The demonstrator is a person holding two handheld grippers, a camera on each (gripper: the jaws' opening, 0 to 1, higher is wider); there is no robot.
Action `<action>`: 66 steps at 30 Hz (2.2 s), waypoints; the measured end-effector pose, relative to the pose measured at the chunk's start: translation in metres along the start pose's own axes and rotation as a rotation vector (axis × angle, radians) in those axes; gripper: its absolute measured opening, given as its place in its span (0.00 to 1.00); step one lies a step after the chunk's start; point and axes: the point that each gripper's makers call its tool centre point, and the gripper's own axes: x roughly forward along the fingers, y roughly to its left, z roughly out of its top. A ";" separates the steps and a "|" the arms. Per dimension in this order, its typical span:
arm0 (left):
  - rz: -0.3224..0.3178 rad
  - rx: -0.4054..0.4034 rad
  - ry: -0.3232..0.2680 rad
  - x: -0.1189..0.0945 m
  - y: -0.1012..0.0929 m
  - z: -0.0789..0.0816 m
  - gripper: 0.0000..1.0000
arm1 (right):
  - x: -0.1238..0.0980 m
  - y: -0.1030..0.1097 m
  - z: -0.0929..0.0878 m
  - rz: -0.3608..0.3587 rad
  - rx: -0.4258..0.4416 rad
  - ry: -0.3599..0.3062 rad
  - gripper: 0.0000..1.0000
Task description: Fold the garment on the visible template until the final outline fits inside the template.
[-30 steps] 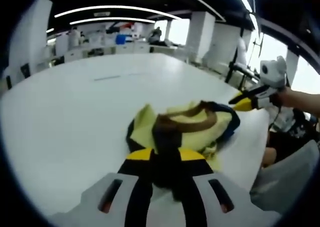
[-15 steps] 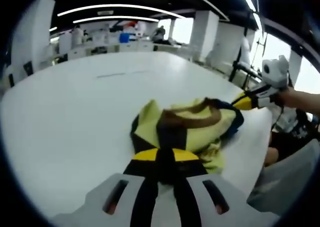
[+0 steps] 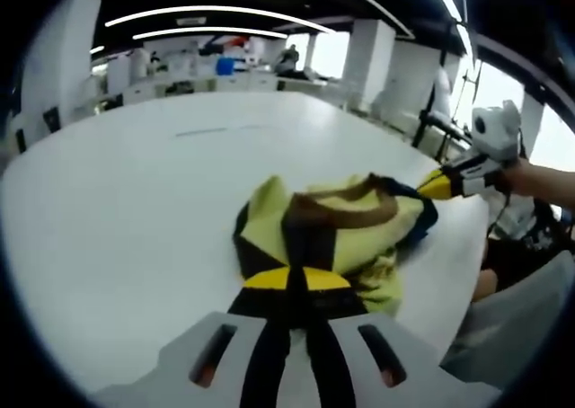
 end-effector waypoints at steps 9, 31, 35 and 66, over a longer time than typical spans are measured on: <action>0.003 -0.009 -0.016 -0.006 0.005 0.005 0.00 | -0.012 -0.011 0.010 -0.034 0.013 -0.036 0.00; -0.009 0.051 -0.081 -0.038 0.016 0.037 0.00 | -0.036 -0.032 0.054 -0.108 -0.033 -0.138 0.00; -0.001 0.047 -0.126 -0.046 0.019 0.055 0.00 | -0.043 -0.033 0.069 -0.119 -0.054 -0.168 0.00; -0.111 0.209 -0.401 -0.083 0.060 0.242 0.00 | -0.115 -0.045 0.243 -0.148 -0.250 -0.507 0.00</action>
